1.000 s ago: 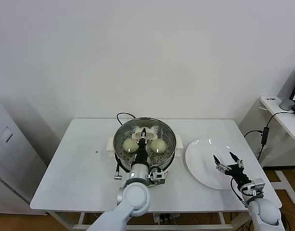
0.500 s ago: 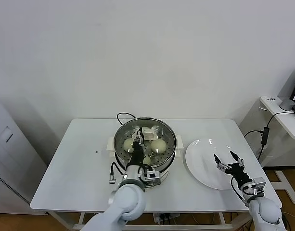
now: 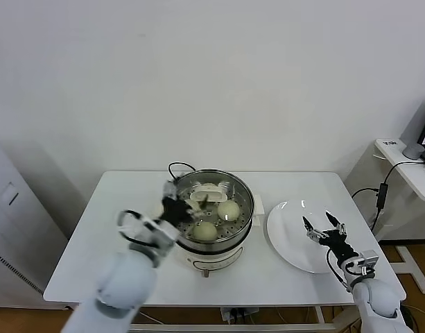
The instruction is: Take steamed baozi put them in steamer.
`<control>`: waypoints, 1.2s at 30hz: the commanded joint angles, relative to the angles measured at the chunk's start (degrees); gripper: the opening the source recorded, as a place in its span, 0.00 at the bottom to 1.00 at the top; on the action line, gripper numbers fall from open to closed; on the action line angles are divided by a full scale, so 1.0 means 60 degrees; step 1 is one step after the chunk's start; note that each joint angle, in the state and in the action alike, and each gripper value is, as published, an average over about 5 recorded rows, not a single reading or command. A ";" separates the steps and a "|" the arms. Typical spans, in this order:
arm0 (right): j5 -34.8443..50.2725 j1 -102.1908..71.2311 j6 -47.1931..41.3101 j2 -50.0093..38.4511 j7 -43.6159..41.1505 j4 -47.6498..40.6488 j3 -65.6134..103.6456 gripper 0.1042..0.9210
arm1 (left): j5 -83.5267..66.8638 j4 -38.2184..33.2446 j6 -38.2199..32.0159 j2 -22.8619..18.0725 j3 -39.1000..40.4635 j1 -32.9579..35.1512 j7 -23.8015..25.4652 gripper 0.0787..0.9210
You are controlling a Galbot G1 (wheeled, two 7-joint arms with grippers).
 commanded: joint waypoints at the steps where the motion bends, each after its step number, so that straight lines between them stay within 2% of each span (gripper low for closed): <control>1: 0.0367 -0.0234 -0.0270 0.0088 0.0725 0.0773 -0.0095 0.88 | -0.8129 0.0373 -0.1539 0.0089 -0.5192 0.1087 -0.1936 0.87; 7: 0.0374 -0.0787 -0.0546 0.0179 0.1050 0.1506 0.0136 0.88 | -0.6521 0.2177 -0.2514 0.0598 -0.5122 0.1618 -0.1588 0.88; 11: 0.0247 -0.0962 -0.0666 0.0255 0.1193 0.1726 0.0224 0.88 | -0.6576 0.2912 -0.2597 0.0913 -0.4816 0.1796 -0.1505 0.88; 22: 0.0123 -0.1216 -0.1043 0.0221 0.1126 0.2014 0.0290 0.88 | -0.7435 0.3457 -0.2401 0.1107 -0.4211 0.1536 -0.1480 0.88; 36: 0.0279 -0.1062 -0.1108 0.0214 0.1342 0.1802 -0.0002 0.88 | -0.6701 0.4395 -0.2407 0.0727 -0.3754 0.1182 -0.1460 0.88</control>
